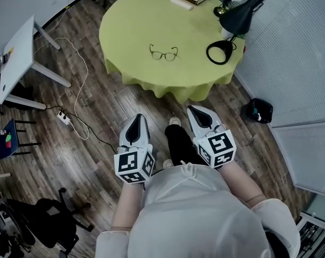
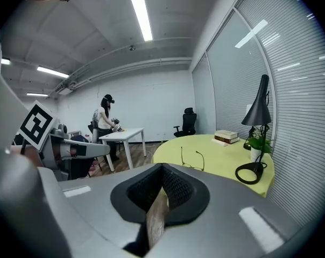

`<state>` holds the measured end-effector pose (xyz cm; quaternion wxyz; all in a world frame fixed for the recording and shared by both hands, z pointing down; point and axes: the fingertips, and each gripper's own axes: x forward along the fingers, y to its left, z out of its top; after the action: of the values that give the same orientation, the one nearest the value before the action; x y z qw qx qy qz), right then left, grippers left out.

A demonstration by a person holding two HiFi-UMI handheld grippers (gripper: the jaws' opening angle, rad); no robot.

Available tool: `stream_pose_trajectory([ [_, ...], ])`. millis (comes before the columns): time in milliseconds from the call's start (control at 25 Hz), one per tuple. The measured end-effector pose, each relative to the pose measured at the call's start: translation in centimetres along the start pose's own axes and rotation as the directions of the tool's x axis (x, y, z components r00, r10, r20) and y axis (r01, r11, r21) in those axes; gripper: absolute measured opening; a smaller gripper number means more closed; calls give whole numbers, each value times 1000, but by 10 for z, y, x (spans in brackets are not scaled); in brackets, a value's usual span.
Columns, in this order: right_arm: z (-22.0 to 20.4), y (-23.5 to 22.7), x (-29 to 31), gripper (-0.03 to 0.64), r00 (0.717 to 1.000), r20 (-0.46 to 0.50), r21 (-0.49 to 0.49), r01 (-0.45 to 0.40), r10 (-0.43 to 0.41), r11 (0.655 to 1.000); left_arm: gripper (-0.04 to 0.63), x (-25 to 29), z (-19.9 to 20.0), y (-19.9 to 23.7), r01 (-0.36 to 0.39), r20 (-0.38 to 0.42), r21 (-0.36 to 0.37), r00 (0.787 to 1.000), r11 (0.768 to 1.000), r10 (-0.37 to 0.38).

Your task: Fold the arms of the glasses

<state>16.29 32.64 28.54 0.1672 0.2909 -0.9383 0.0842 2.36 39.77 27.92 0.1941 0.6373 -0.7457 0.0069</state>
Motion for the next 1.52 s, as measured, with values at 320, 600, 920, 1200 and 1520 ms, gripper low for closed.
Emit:
stream_pose_trajectory([
  [320, 34, -100, 115, -2, 1000, -27, 17, 0, 0, 1000, 6, 145, 42, 19, -10, -35, -9, 999, 1000, 10],
  [600, 38, -170, 198, -2, 994, -99, 34, -40, 43, 999, 6, 253, 64, 29, -27, -67, 0, 997, 1000, 27],
  [920, 20, -186, 259, -2, 966, -242, 27, -82, 86, 996, 6, 321, 62, 55, 21, -164, 20, 986, 1000, -18],
  [1200, -2, -209, 293, -2, 929, -371, 21, 6, 2, 1000, 6, 381, 58, 68, 161, -282, 49, 949, 986, -141],
  [1520, -41, -221, 317, 96, 859, -512, -41, -27, 2, 999, 6, 418, 48, 88, 222, -367, 66, 912, 973, -184],
])
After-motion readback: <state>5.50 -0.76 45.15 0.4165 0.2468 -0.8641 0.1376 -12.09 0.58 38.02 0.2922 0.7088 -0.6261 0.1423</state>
